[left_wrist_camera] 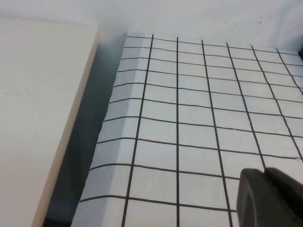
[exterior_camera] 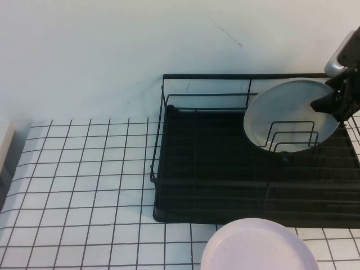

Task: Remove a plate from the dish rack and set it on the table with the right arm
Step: Grasp the plate from the shelf, then place the plate from the table

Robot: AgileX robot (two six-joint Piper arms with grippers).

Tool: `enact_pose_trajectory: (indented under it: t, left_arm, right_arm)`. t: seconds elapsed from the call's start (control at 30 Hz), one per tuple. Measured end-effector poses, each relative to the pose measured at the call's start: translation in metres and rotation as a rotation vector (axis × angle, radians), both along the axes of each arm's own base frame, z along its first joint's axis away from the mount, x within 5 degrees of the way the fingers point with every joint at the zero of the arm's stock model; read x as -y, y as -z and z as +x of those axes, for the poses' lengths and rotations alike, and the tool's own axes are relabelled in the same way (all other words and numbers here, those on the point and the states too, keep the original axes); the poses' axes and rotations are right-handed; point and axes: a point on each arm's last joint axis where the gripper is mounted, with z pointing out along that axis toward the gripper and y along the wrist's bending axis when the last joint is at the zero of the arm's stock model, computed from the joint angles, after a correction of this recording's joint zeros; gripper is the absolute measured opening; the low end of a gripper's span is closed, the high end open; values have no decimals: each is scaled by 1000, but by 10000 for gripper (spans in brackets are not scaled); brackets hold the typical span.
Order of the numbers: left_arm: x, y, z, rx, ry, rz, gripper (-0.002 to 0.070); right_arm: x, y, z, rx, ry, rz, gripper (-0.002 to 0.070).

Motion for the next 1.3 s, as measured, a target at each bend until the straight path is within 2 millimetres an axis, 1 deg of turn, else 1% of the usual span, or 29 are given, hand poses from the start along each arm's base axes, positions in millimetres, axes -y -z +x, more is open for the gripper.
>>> enact_pose_trajectory:
  t: [0.03, 0.07, 0.13, 0.23, 0.27, 0.33, 0.4, 0.53, 0.57, 0.63, 0.7, 0.83, 0.93, 1.0, 1.07, 1.13, 1.2, 1.3]
  left_arm:
    - [0, 0, 0, 0, 0, 0, -3]
    - [0, 0, 0, 0, 0, 0, -3]
    - [0, 0, 0, 0, 0, 0, -3]
    - [0, 0, 0, 0, 0, 0, -3]
    - [0, 0, 0, 0, 0, 0, -3]
    - [0, 0, 0, 0, 0, 0, -3]
    - [0, 0, 0, 0, 0, 0, -3]
    - [0, 0, 0, 0, 0, 0, -3]
    - [0, 0, 0, 0, 0, 0, -3]
    - [0, 0, 0, 0, 0, 0, -3]
    - [0, 0, 0, 0, 0, 0, -3]
    - [0, 0, 0, 0, 0, 0, -3]
    - [0, 0, 0, 0, 0, 0, -3]
    - [0, 0, 0, 0, 0, 0, -3]
    - [0, 0, 0, 0, 0, 0, -3]
    - [0, 0, 0, 0, 0, 0, -3]
    - [0, 0, 0, 0, 0, 0, -3]
    - [0, 0, 0, 0, 0, 0, -3]
  right_arm:
    - [0, 1, 0, -1, 3, 6, 489]
    - [-1, 1, 1, -2, 2, 7, 456]
    - [-1, 1, 1, 2, -1, 8, 361]
    - [-1, 1, 1, 3, -7, 9, 151]
    - [-1, 0, 0, 10, -15, -2, 111]
    - [-1, -5, 0, 22, -32, -14, 102]
    - [-2, -17, -3, 29, -50, -23, 99]
    - [0, -58, -14, 53, -53, -60, 93]
    - [2, -74, -20, 66, -45, -85, 93]
    - [4, -97, -31, 58, -17, -93, 88]
    - [5, -119, -46, 44, 0, -108, 88]
    - [6, -165, -87, 49, 74, -71, 88]
    - [2, -197, -129, 6, 137, 15, 88]
    - [-1, -208, -154, -49, 165, 74, 88]
    - [-4, -207, -174, -129, 197, 155, 88]
    - [-11, -195, -190, -233, 194, 244, 87]
    - [-18, -170, -201, -346, 152, 323, 87]
    - [-28, -123, -216, -485, 65, 408, 87]
